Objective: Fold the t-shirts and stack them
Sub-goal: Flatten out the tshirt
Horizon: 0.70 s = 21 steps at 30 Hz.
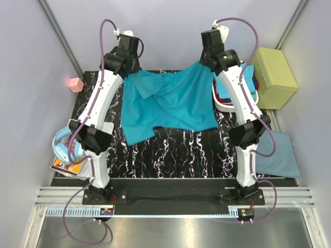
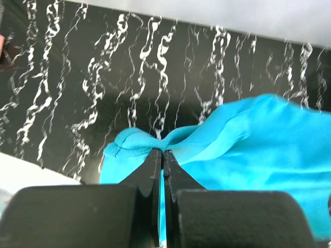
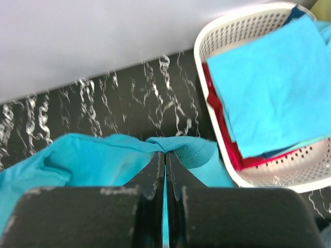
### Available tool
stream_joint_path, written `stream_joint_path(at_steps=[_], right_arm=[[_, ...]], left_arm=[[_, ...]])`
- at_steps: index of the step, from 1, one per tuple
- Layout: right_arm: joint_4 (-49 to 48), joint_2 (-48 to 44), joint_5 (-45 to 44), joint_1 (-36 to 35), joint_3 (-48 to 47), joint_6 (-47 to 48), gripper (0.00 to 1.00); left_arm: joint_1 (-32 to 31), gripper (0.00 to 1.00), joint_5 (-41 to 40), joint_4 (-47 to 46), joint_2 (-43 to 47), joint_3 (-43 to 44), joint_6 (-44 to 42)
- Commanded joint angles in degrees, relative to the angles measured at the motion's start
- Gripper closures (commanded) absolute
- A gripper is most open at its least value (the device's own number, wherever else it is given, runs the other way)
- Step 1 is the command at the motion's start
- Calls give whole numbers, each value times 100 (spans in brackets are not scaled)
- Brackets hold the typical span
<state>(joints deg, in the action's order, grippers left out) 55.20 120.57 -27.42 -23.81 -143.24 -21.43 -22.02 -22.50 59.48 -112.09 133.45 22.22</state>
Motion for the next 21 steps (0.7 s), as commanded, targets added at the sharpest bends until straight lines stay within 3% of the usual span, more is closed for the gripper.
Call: stream_joint_path(at_steps=[1, 12, 16, 21], right_arm=[[-229, -43, 509, 298, -836, -54, 100], [-449, -596, -35, -510, -847, 525, 100], [-466, -693, -264, -537, -276, 561, 100], [-502, -448, -221, -353, -292, 474, 100]], left_arm=[[505, 100, 799, -736, 118, 752, -34], [541, 100, 1204, -939, 452, 1105, -104], [506, 100, 1336, -921, 285, 893, -218], [769, 100, 1765, -1105, -198, 946, 54]])
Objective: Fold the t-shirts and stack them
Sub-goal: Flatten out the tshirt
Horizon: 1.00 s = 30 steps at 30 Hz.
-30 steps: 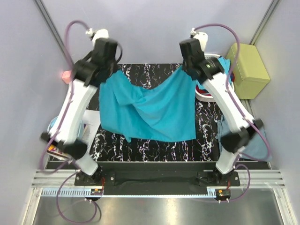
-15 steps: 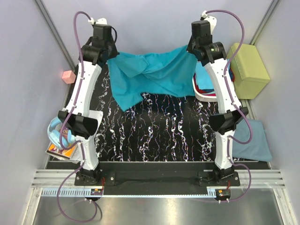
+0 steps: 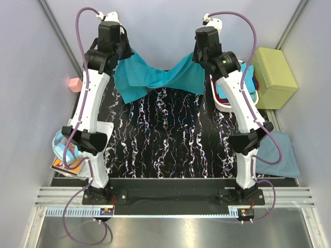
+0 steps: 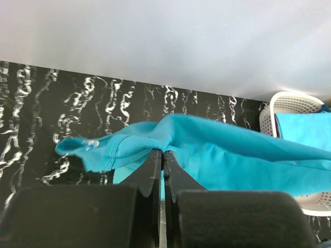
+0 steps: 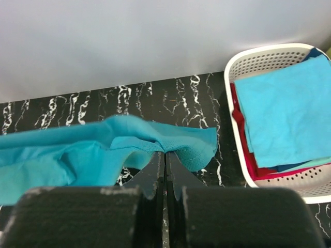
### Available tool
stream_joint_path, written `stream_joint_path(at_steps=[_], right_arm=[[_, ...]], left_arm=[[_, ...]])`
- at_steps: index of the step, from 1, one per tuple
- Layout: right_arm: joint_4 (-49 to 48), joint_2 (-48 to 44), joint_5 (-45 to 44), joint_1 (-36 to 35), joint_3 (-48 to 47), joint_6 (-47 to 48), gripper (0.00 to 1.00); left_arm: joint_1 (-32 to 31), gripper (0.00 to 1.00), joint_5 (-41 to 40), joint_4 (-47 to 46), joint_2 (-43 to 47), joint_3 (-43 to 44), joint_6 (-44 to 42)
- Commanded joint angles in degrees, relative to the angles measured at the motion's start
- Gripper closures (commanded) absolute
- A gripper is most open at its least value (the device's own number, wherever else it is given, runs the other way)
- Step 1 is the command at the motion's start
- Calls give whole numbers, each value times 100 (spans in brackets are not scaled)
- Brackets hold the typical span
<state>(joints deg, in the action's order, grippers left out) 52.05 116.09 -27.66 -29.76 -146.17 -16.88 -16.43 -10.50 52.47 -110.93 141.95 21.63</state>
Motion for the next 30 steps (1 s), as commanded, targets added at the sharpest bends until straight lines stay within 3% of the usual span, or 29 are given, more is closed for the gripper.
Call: stream_joint_path(at_steps=[1, 19, 27, 30], right_arm=[[-143, 36, -170, 277, -17, -16, 100], [59, 1003, 533, 682, -1220, -333, 100], [-81, -391, -27, 384, -555, -18, 100], [-203, -1199, -511, -90, 566, 228, 100]], left_arm=[[245, 100, 628, -413, -515, 61, 122], [378, 100, 998, -562, -1106, 553, 219], [-466, 100, 137, -387, 501, 28, -132], [-1124, 100, -530, -115, 1125, -534, -317]])
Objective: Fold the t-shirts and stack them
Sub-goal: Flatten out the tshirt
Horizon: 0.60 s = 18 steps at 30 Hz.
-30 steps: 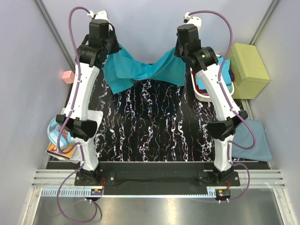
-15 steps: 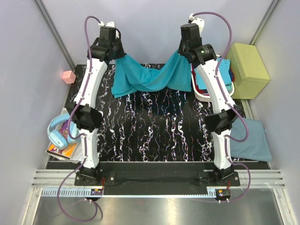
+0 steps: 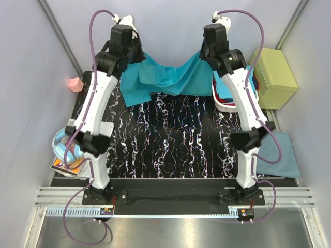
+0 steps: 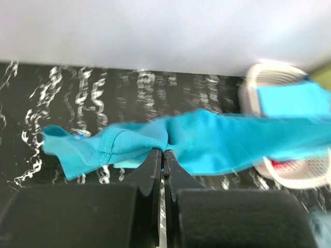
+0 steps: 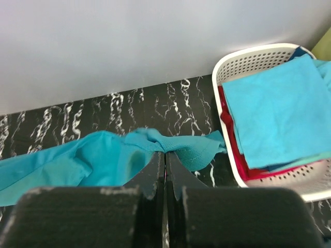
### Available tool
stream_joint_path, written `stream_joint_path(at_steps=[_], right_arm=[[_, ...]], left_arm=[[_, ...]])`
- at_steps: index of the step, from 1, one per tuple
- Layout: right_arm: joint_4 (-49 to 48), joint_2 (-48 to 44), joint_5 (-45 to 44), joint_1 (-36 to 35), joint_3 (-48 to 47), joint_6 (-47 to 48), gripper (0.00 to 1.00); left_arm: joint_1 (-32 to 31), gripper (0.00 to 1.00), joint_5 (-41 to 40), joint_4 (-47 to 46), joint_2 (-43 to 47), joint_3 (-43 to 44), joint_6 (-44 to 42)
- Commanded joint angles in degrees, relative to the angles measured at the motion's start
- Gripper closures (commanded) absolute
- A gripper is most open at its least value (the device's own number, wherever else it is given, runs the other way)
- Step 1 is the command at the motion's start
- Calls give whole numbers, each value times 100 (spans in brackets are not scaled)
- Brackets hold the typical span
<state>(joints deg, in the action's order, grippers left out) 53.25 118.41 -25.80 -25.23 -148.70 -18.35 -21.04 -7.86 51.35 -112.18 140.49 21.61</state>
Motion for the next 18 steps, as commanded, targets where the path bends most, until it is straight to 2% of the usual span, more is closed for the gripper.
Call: stream_joint_path(at_steps=[1, 2, 3, 4, 5, 6, 9, 13, 18], right_arm=[[-411, -1678, -872, -892, 1165, 463, 100], [-517, -2159, -1231, -1052, 1534, 629, 100], [-674, -2408, -1356, -1254, 2216, 657, 100], [-711, -2671, -1436, -1482, 2545, 666, 100], [-737, -3161, -1515, -1598, 2844, 562, 100], [-711, -3401, -1568, -1668, 3369, 482, 100], [-484, -4193, -1901, -1967, 4101, 271, 100], [-35, -4870, -2227, -2187, 4569, 16, 100], [343, -5275, -2491, -2179, 4631, -37, 100]], left_arm=[[-1056, 100, -1005, 163, 1591, -582, -367], [-1287, 100, -1564, 199, 1803, -810, -402], [-1532, 100, -1874, 226, 2040, -1386, -420], [-1970, 100, -2138, 183, 2556, -1705, -342], [-2148, 100, -2550, 173, 2813, -2005, -263], [-2298, 100, -2728, 156, 3068, -2521, -140], [-2746, 100, -3203, 191, 3982, -3366, 326], [-3125, 100, -3564, 567, 4774, -4002, 887], [-3424, 100, -3907, 1157, 4995, -4284, 1346]])
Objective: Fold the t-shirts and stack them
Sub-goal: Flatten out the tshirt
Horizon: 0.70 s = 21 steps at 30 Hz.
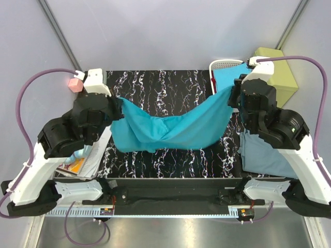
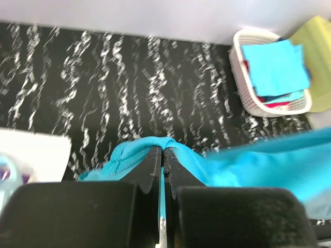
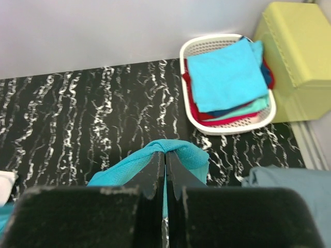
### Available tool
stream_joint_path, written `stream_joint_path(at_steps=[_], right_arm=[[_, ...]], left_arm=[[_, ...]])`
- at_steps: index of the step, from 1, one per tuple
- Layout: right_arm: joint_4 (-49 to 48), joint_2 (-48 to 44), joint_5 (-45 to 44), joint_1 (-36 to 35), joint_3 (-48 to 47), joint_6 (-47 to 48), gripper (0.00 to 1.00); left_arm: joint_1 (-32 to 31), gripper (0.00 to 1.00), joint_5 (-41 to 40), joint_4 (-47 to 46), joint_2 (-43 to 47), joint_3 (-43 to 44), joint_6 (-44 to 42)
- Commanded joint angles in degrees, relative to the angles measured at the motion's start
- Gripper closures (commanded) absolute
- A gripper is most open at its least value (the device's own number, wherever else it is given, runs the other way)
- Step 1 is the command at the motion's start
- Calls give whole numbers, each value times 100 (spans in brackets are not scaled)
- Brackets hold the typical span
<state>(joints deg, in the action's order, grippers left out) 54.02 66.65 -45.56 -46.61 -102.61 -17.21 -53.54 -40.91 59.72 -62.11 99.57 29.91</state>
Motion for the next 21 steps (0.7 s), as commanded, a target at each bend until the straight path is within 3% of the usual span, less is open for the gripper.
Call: stream_joint_path(at_steps=[1, 5, 11, 14, 17, 21], right_arm=[[276, -109, -524, -59, 4, -116, 100], [136, -4, -655, -50, -58, 208, 100], [-1181, 461, -684, 160, 443, 956, 100], [-1323, 1031, 114, 948, 251, 660, 100], [-1438, 1794, 206, 1259, -21, 570, 100], [-868, 3088, 609, 1558, -1715, 324, 100]], left_arm=[[-192, 100, -638, 338, -12, -184, 533], [-218, 100, -971, 373, -301, 185, 305], [-70, 100, -1280, -232, -1101, 651, -564], [597, 100, -587, -698, -1470, 818, -829], [1397, 100, 186, -901, -2005, 1203, -917], [2232, 100, 767, -866, -3233, 2345, -1267]])
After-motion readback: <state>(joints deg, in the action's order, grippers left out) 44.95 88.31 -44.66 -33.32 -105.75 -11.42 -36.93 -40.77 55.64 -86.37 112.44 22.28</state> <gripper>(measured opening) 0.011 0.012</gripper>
